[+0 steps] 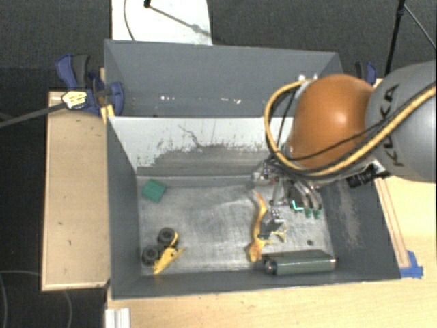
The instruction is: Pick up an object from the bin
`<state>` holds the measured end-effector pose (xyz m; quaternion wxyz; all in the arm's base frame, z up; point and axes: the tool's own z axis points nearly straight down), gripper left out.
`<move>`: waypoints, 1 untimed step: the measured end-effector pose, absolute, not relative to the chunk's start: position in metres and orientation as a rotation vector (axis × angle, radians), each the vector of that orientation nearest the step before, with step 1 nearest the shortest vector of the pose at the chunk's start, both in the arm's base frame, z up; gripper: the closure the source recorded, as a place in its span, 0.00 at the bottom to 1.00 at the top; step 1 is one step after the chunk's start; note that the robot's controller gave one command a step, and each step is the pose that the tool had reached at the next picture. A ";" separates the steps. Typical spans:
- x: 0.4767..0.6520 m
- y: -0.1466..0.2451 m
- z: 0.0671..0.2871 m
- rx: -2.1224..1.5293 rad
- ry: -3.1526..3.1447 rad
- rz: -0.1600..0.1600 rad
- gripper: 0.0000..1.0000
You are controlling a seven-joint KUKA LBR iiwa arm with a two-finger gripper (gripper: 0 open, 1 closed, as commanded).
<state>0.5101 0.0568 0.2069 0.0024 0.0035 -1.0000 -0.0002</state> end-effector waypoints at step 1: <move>0.512 0.056 0.210 0.008 -3.144 -0.002 0.00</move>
Offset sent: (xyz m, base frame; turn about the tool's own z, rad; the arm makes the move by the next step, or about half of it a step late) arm -0.0200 -0.0209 -0.1369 -0.0029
